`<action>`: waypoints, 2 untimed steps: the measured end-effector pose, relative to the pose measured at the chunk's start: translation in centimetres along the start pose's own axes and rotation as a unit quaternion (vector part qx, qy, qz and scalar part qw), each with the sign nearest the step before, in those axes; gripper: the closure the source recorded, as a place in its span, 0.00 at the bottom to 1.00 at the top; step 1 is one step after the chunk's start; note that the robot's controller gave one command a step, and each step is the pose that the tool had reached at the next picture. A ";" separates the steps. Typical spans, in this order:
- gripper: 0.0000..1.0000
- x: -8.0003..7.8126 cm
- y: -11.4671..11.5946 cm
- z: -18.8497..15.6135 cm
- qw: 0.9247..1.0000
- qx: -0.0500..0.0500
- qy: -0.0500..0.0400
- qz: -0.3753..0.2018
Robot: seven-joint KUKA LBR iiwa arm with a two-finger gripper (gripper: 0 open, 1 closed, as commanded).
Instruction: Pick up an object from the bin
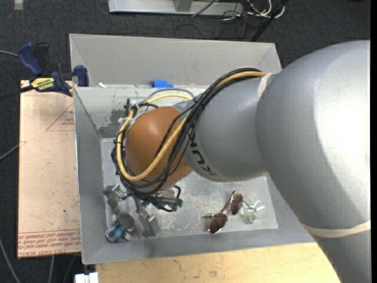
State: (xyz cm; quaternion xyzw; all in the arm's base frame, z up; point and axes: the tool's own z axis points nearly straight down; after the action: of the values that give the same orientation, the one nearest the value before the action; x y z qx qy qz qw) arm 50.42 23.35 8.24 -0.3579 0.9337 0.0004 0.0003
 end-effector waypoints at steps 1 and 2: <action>1.00 0.0 2.9 1.1 1.000 0.000 -0.002 -0.015; 1.00 0.0 2.8 1.1 1.000 0.000 -0.001 -0.014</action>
Offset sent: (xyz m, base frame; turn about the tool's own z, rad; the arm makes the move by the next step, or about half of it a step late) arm 0.0000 0.0000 0.0000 0.0000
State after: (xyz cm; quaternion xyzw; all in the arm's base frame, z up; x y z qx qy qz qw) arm 48.49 25.43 7.09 -0.3714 0.9285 0.0012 0.0016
